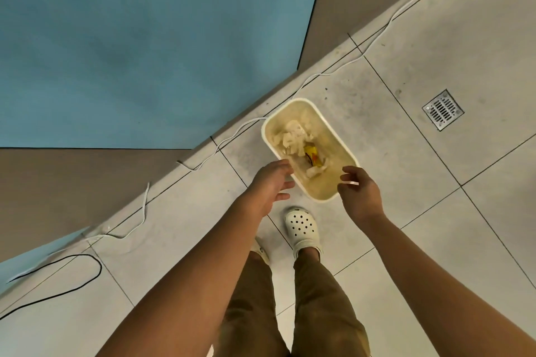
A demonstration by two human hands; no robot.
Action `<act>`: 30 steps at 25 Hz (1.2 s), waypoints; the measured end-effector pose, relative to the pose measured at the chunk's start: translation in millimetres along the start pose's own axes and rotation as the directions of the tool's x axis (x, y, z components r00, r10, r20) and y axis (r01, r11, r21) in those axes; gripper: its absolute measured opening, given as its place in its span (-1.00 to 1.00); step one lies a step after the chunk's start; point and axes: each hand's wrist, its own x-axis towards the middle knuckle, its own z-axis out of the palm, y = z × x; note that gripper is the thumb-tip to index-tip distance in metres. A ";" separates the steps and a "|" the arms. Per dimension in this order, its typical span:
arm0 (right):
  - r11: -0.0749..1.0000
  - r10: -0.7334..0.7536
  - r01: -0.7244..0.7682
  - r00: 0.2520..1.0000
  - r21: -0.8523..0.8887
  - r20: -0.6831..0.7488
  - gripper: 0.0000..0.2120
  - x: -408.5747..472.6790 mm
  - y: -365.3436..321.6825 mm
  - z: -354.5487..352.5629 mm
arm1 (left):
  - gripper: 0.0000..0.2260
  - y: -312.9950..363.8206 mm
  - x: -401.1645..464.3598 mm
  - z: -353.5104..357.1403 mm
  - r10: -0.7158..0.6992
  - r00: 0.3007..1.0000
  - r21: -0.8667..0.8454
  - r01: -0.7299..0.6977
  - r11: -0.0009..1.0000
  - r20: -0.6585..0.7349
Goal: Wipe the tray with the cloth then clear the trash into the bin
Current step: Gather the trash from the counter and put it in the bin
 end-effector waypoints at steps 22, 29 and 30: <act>0.667 -0.718 0.742 0.664 -0.065 0.207 -0.72 -304.7 -270.4 -131.3 | -0.87 121.6 -463.7 -35.8 0.668 0.728 -0.046 -0.680 0.731 -0.154; 0.440 -0.872 0.895 0.407 0.070 0.270 -0.77 -381.9 -388.3 -114.4 | -0.89 137.9 -542.8 -106.3 0.749 0.562 -0.149 -0.823 0.548 -0.350; 0.418 -0.883 0.904 0.381 0.090 0.276 -0.77 -391.3 -401.0 -104.5 | -0.90 138.5 -548.7 -121.4 0.744 0.552 -0.157 -0.830 0.536 -0.378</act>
